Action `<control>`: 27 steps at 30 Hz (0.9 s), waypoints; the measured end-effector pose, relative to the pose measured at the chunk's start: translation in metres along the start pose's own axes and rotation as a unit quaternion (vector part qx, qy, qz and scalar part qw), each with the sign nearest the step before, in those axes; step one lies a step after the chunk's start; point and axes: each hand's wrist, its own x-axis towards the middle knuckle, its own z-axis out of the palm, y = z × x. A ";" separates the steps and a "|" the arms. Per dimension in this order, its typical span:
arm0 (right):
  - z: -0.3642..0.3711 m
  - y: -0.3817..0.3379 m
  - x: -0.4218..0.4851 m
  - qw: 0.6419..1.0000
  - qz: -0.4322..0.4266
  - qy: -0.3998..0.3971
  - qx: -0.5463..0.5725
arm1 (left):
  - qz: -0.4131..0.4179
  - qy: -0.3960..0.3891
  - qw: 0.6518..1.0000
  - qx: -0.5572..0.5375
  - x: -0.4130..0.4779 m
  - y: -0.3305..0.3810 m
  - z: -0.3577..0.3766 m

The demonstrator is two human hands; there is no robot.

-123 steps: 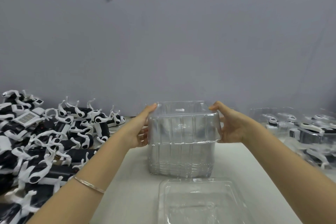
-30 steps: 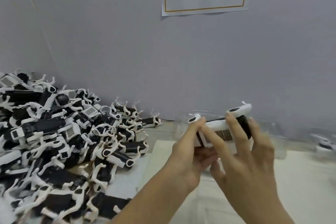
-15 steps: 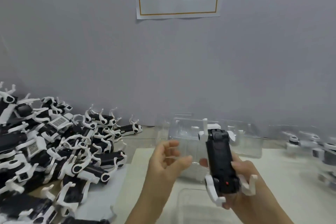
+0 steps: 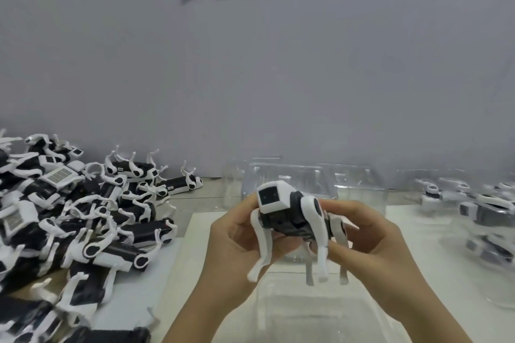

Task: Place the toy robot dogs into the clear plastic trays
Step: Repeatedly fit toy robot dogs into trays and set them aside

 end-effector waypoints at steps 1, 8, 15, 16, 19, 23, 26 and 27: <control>0.000 0.001 0.000 1.000 -0.008 0.004 -0.008 | 0.003 0.005 1.000 -0.001 -0.001 0.001 0.002; 0.000 -0.001 -0.007 0.983 -0.134 -0.020 -0.127 | 0.089 0.069 0.975 0.193 -0.006 0.003 0.009; 0.008 -0.015 -0.008 0.993 -0.101 0.056 0.017 | 0.200 0.065 0.906 0.368 -0.006 -0.001 0.002; 0.008 -0.017 -0.008 0.996 -0.064 0.053 0.035 | 0.213 0.063 0.896 0.385 -0.006 -0.002 0.002; 0.006 -0.020 -0.008 0.999 -0.036 0.029 0.026 | 0.204 0.063 0.907 0.362 -0.005 -0.005 0.004; -0.002 -0.021 -0.003 0.993 -0.025 -0.011 0.112 | 0.059 0.063 0.994 0.074 -0.003 -0.003 0.007; -0.012 -0.020 0.001 0.991 -0.010 -0.006 0.133 | -0.024 0.057 0.989 -0.133 0.002 -0.009 0.002; -0.013 -0.019 0.001 0.995 -0.015 -0.007 0.103 | -0.038 0.058 0.982 -0.173 0.003 -0.010 0.000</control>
